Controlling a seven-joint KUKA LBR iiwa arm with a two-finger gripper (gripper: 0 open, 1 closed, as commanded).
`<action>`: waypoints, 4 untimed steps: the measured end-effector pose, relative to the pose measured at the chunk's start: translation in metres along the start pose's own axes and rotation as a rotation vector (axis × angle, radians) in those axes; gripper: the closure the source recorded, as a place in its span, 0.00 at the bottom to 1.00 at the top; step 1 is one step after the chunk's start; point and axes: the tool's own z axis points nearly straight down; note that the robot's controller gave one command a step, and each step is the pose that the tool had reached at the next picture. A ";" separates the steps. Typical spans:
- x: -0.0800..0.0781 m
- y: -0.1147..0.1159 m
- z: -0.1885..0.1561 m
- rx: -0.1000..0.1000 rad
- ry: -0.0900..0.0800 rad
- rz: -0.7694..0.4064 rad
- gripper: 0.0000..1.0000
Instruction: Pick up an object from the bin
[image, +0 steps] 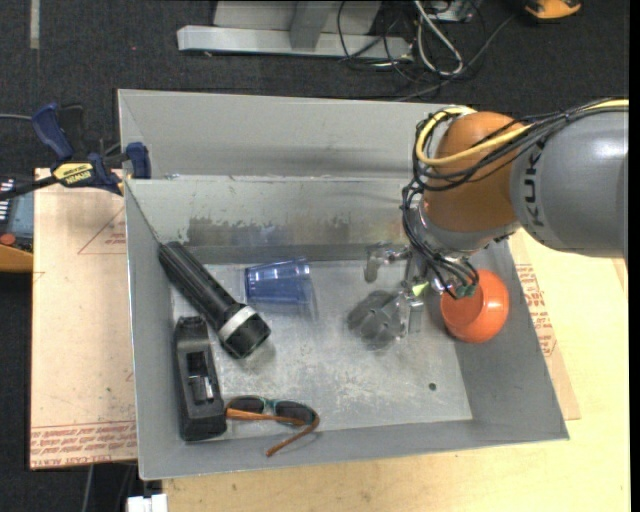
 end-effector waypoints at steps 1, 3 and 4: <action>0.002 -0.005 -0.031 0.001 -0.005 -0.268 0.00; -0.011 -0.019 0.043 0.005 -0.011 -0.704 0.00; 0.006 -0.011 0.041 -0.003 -0.003 -0.386 1.00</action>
Offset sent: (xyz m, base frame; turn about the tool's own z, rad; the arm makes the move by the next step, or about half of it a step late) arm -0.0082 -0.0007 -0.0125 -0.2874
